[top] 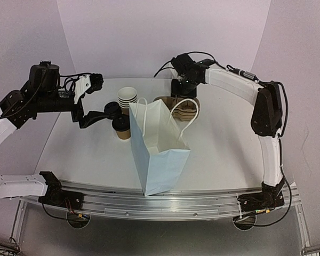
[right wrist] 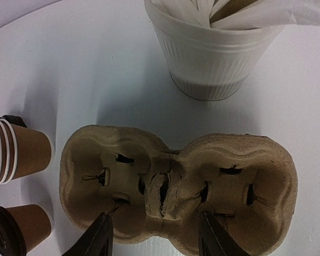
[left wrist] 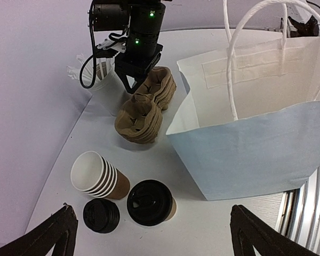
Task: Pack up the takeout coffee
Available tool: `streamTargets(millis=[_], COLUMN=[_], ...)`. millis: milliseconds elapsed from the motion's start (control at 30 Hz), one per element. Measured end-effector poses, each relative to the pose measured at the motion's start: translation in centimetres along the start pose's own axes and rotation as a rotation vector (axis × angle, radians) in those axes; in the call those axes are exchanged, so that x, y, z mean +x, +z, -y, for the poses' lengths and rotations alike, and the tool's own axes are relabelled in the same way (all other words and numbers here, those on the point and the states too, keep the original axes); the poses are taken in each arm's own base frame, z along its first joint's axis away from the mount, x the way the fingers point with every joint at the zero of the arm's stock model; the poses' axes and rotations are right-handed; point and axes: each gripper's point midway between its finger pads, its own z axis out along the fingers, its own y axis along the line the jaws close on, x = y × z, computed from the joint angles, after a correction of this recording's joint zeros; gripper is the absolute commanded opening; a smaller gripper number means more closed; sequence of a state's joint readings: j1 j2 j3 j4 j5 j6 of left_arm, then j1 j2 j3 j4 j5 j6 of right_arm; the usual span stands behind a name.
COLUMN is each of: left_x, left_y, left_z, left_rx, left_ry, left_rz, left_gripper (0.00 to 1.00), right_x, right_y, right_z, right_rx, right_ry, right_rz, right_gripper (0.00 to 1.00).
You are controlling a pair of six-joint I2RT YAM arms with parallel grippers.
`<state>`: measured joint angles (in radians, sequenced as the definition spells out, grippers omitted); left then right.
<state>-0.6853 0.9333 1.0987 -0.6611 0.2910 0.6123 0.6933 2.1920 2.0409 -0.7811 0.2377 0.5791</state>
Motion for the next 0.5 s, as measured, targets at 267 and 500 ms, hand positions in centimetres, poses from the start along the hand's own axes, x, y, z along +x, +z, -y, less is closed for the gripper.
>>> streamTargets(millis=[267,500], left_x=[1.3,1.5], left_y=[1.2,1.6], left_z=[0.3,0.3], left_rx=[0.028,0.034], left_ry=[-0.040,-0.058], left_rz=[-0.056,-0.067], left_gripper=[0.99,0.99], right_x=[1.4,2.2], right_y=[1.6,2.7], right_z=[-0.6,-0.6], right_rx=[0.025,0.065], right_ry=[-0.011,-0.021], right_rz=[-0.020,-0.019], right_gripper=[0.44,0.34])
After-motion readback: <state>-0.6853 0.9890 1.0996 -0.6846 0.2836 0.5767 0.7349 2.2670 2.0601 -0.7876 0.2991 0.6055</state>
